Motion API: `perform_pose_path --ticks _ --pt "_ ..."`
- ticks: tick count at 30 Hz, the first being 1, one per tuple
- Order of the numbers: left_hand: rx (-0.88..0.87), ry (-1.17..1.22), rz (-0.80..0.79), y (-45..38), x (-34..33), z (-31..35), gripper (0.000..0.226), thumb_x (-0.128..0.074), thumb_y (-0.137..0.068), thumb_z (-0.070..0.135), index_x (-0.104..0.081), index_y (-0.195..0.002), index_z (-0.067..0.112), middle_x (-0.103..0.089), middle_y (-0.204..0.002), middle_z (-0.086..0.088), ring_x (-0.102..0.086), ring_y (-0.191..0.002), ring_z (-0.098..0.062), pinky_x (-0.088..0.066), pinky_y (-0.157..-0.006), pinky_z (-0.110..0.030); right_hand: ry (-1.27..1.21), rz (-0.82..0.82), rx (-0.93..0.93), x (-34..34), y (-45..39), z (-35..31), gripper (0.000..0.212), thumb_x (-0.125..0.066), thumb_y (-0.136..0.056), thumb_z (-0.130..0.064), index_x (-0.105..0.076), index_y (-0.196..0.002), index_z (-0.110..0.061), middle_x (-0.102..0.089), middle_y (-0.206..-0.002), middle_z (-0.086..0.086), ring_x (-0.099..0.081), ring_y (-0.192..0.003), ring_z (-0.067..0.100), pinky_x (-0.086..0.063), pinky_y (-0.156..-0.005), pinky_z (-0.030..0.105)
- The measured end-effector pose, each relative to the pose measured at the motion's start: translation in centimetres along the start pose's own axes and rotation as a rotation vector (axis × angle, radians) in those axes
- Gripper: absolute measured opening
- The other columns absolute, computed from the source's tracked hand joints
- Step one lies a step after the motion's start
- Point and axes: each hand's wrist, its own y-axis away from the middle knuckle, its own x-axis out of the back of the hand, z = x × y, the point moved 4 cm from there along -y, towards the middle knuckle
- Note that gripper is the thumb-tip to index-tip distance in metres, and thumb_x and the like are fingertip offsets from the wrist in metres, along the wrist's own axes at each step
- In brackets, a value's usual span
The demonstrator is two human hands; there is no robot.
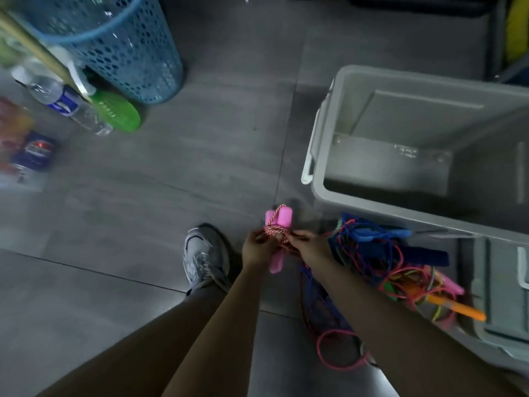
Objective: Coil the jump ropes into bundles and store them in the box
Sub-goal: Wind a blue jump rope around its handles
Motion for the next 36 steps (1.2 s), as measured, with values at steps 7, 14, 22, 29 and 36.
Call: perform_pose_path --ticks 7,14,22,29,36 --pt "-0.011 -0.030 0.078 -0.4 -0.8 -2.9 0.045 -0.073 -0.080 0.010 -0.058 -0.122 0.008 -0.067 -0.110 -0.009 -0.065 -0.098 -0.023 -0.054 -0.085 -0.039 0.081 -0.008 -0.010 -0.3 -1.9 2.6 0.029 -0.062 -0.088 -0.014 -0.064 -0.117 -0.009 -0.069 -0.099 0.011 -0.067 -0.092 0.029 -0.054 -0.086 0.044" --pt "-0.238 -0.600 0.268 3.1 -1.6 -0.3 0.055 -0.071 -0.077 0.037 -0.058 -0.124 0.010 -0.057 -0.120 -0.016 -0.047 -0.117 -0.036 -0.036 -0.093 -0.038 0.127 0.057 0.102 1.6 0.6 2.2 0.034 -0.063 -0.088 -0.020 -0.062 -0.121 -0.015 -0.067 -0.107 0.004 -0.062 -0.102 0.020 -0.047 -0.096 0.035" --pt "-0.413 -0.579 0.007 8.7 -7.0 0.0 0.023 -0.062 -0.085 0.009 -0.067 -0.106 0.003 -0.063 -0.109 -0.016 -0.057 -0.104 -0.030 -0.040 -0.085 -0.026 0.180 0.243 0.169 9.5 5.0 3.2 0.029 -0.056 -0.092 -0.022 -0.063 -0.120 -0.018 -0.064 -0.121 0.004 -0.058 -0.111 0.022 -0.039 -0.084 0.021" --pt "-0.476 -0.758 -0.103 10.0 -12.5 -2.7 0.027 -0.059 -0.080 0.022 -0.068 -0.090 -0.001 -0.066 -0.089 -0.021 -0.060 -0.090 -0.037 -0.044 -0.084 -0.039 0.195 0.365 0.154 16.9 6.1 6.7 0.030 -0.059 -0.090 -0.017 -0.062 -0.119 -0.009 -0.066 -0.113 0.013 -0.059 -0.106 0.030 -0.041 -0.083 0.027" --pt "-0.383 -0.738 -0.170 8.9 -15.6 -3.7 0.032 -0.065 -0.088 0.022 -0.066 -0.112 0.001 -0.067 -0.105 -0.019 -0.063 -0.098 -0.030 -0.047 -0.084 -0.032 0.219 0.351 0.168 19.9 5.1 9.2 0.026 -0.060 -0.090 -0.020 -0.065 -0.115 -0.016 -0.062 -0.115 0.006 -0.058 -0.102 0.023 -0.045 -0.085 0.031"
